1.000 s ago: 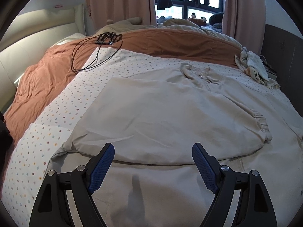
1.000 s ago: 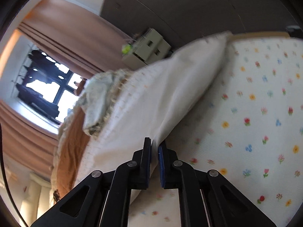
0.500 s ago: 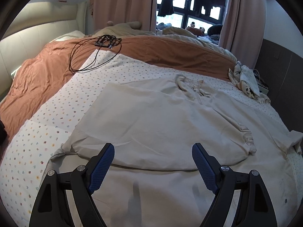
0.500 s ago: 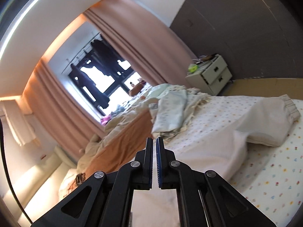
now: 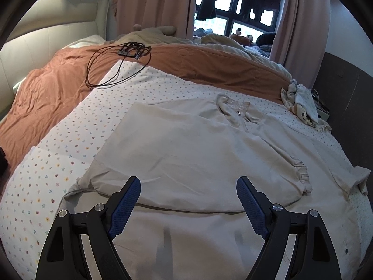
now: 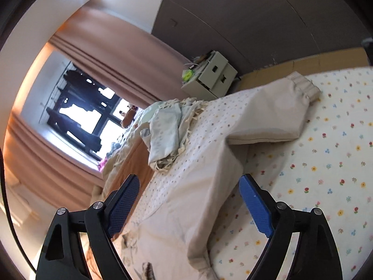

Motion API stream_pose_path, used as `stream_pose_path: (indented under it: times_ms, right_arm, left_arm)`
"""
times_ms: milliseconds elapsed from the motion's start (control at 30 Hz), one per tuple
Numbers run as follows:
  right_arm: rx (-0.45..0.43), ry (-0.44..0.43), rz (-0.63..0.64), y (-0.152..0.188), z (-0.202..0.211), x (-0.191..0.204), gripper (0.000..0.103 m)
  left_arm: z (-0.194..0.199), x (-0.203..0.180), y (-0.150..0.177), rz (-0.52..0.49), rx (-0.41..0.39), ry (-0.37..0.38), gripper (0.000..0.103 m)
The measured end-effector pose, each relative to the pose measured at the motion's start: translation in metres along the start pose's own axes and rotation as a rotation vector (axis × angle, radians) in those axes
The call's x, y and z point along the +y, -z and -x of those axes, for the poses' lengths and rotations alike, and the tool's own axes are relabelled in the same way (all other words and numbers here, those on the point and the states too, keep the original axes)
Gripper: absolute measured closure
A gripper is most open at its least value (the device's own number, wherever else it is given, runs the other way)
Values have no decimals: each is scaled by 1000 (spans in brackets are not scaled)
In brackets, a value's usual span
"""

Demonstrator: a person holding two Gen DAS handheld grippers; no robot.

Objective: Fold large clothes

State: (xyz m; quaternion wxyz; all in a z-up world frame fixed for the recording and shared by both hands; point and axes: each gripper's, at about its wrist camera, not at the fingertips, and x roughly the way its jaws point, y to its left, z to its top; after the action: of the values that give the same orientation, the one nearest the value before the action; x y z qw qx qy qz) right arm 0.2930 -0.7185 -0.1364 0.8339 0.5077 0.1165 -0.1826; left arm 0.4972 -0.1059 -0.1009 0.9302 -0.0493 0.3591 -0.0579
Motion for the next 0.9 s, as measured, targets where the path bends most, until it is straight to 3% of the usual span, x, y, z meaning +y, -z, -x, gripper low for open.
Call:
stream_pose_path:
  times_ms: [167,367,400,467,500,533,633,900]
  right_arm:
    - [97,-17,-75,-8,-34,-25,15]
    - [102,26,-68,-11,-58,-45,15]
    - [98,22,-75,-12,-60,-48,21]
    - [85,-17,-74,-13,-62,-51,52]
    - [91,-38,-69,-13,-64,-52,82]
    - [101,-48,-63,-13,-66,-51,89]
    - [86,-63,-24,-11,-61,-38,95]
    - [74,-215,103,-3,-30,32,96]
  left_arm:
    - [-5,0,3,7,7,-10,18]
    - [-17,-7,7,-38,31,-52,18]
    - [-19,-8,7,-41,35,-57,18]
    - [-25,-10,6,-41,40,-58,18]
    - [-27,-11,5,-42,41,-58,18]
    - [-29,-12,4,-45,40,-61,18]
    - [-31,-14,4,-53,48,-67,18]
    - [-19,-12,-1,-35,19,-40,18]
